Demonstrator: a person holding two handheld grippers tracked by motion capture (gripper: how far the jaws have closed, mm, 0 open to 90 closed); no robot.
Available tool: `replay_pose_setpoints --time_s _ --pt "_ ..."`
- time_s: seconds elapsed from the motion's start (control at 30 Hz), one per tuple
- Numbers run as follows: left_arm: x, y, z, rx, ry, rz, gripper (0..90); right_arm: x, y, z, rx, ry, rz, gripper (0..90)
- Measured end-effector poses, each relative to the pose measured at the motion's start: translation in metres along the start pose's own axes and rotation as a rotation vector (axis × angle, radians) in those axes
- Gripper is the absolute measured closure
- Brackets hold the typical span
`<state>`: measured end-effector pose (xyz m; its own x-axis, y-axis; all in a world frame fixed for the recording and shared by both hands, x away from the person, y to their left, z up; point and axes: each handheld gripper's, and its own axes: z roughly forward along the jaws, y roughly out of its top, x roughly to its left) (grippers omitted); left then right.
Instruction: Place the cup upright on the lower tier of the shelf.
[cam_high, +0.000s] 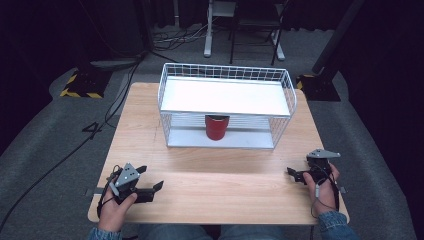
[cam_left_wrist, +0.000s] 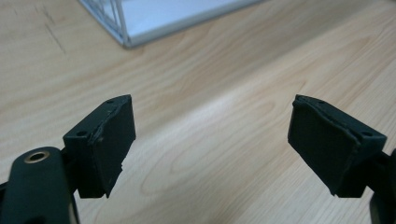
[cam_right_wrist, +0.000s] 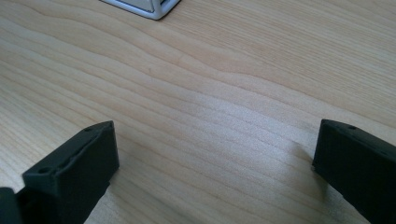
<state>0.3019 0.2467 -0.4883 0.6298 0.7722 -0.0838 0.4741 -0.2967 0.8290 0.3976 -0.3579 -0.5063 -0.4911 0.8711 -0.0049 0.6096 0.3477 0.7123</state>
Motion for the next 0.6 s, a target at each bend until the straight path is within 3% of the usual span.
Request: replay_pose_setpoints --time_s 0.07,0.13,0.17,0.33,0.37,0.43,0.53,0.6 --pt "0.005 -0.007 0.004 0.066 0.027 0.009 15.6 0.0 0.0 0.0 0.0 0.0 0.0 0.4" --pt "0.006 -0.01 0.005 0.08 0.033 0.01 15.6 0.0 0.0 0.0 0.0 0.0 -0.001 0.4" --pt "0.009 -0.012 0.007 0.117 0.029 -0.012 15.7 0.0 0.0 0.0 0.0 0.0 -0.001 0.4" --pt "0.012 -0.013 0.008 0.152 0.007 -0.034 15.5 0.0 0.0 0.0 0.0 0.0 -0.001 0.3" --pt "0.014 -0.013 0.009 0.188 -0.01 -0.037 14.1 0.0 0.0 0.0 0.0 0.002 -0.001 0.4" --pt "0.014 -0.013 0.009 0.189 -0.005 -0.032 14.1 0.0 0.0 0.0 0.0 0.0 0.0 0.4" --pt "0.01 -0.013 0.01 0.217 0.045 0.035 14.1 0.0 0.0 0.0 0.0 0.0 -0.001 0.4" --pt "0.01 -0.012 0.011 0.223 0.055 0.041 13.2 0.0 0.0 0.0 0.0 0.0 0.0 0.4"
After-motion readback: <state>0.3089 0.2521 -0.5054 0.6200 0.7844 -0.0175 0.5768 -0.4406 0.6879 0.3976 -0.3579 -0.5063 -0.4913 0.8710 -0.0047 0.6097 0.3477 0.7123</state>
